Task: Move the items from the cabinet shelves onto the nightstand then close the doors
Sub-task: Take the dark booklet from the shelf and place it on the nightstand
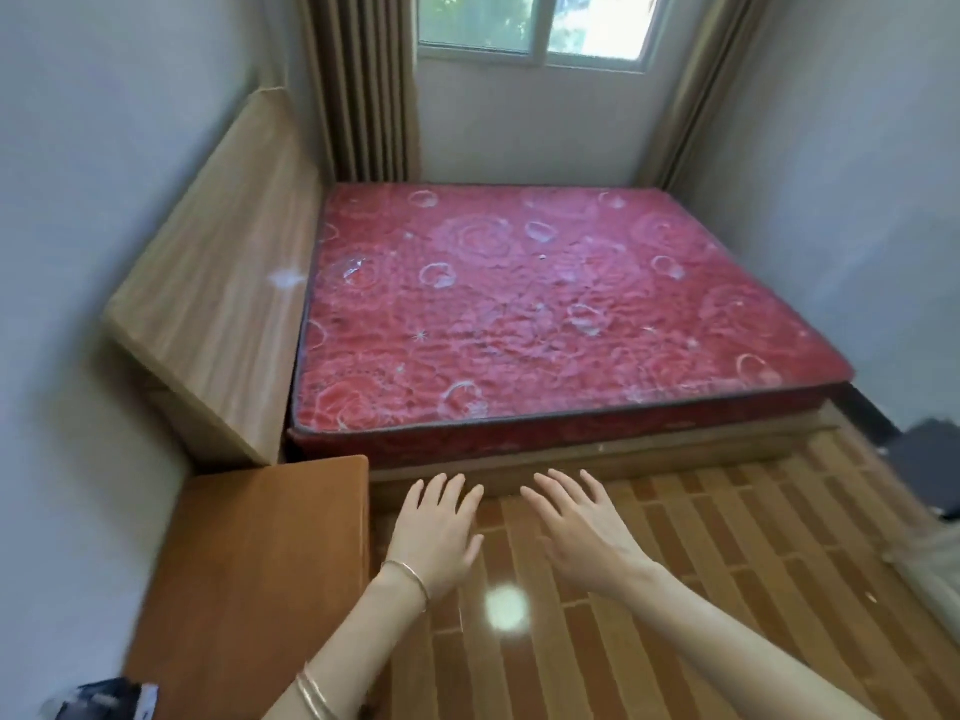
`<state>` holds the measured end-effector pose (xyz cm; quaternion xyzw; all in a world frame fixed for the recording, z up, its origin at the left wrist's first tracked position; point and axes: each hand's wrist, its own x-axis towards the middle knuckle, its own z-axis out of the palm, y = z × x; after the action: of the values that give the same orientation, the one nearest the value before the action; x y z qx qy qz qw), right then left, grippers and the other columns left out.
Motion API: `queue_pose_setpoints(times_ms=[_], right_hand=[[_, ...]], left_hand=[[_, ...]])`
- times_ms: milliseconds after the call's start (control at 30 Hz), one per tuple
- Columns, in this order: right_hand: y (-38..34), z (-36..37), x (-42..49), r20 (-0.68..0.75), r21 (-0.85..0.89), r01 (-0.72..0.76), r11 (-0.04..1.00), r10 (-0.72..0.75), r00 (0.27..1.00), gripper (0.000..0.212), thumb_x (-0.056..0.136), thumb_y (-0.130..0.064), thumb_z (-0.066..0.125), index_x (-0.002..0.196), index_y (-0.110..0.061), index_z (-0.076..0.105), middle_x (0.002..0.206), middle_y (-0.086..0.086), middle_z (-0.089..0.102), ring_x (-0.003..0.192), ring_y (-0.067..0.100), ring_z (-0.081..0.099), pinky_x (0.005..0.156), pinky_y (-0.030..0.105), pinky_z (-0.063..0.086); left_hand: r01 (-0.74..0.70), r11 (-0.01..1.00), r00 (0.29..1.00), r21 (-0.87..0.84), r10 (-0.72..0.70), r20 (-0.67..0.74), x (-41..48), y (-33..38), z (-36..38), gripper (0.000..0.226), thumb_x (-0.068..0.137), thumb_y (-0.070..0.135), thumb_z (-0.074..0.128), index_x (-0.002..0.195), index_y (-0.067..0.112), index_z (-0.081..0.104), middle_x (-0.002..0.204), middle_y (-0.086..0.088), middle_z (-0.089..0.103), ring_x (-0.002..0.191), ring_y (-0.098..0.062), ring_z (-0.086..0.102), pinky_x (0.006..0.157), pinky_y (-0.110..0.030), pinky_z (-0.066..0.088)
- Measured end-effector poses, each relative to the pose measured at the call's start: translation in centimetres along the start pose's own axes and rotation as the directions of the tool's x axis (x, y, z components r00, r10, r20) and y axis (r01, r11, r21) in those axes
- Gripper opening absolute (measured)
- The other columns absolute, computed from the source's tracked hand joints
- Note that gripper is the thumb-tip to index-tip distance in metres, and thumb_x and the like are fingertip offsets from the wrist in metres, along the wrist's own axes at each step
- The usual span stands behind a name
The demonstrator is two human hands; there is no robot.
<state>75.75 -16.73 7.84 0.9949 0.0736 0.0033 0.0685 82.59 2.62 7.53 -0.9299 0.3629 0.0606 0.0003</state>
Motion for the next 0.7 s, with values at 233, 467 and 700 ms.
queue_pose_setpoints(times_ms=[233, 467, 700], right_hand=[[10.2, -1.9, -16.1, -0.025, -0.065, -0.317, 0.946, 0.316, 0.948, 0.06, 0.061, -0.036, 0.074, 0.117, -0.019, 0.062, 0.116, 0.003, 0.065, 0.107, 0.02, 0.062, 0.087, 0.048, 0.049], [18.6, -4.2, -33.1, -0.082, -0.157, -0.497, 0.853, 0.49, 0.868, 0.059, 0.067, -0.043, 0.073, 0.12, -0.021, 0.06, 0.118, 0.002, 0.064, 0.111, 0.02, 0.06, 0.089, 0.048, 0.048], [25.9, -7.4, -48.0, -0.158, -0.165, -0.659, 0.734, 0.64, 0.752, 0.057, 0.075, -0.042, 0.066, 0.127, -0.022, 0.053, 0.125, 0.002, 0.059, 0.117, 0.021, 0.055, 0.096, 0.047, 0.043]], left_hand=[[-0.339, 0.939, 0.941, 0.058, 0.339, 0.013, 3.1, 15.9, -0.7, 0.057, 0.096, 0.04, 0.032, 0.148, 0.022, 0.015, 0.154, -0.006, 0.018, 0.141, -0.025, 0.014, 0.115, -0.043, 0.01], [-0.598, 0.793, 0.778, 0.117, 0.609, -0.156, 3.5, 32.8, -3.2, 0.058, 0.059, 0.051, 0.071, 0.11, 0.023, 0.069, 0.106, -0.003, 0.07, 0.099, -0.023, 0.065, 0.081, -0.041, 0.053], [-0.737, 0.66, 0.581, 0.144, 0.728, -0.365, 4.0, 49.2, -8.6, 0.064, 0.06, 0.044, 0.077, 0.117, 0.02, 0.064, 0.114, -0.004, 0.066, 0.105, -0.025, 0.062, 0.087, -0.045, 0.052]])
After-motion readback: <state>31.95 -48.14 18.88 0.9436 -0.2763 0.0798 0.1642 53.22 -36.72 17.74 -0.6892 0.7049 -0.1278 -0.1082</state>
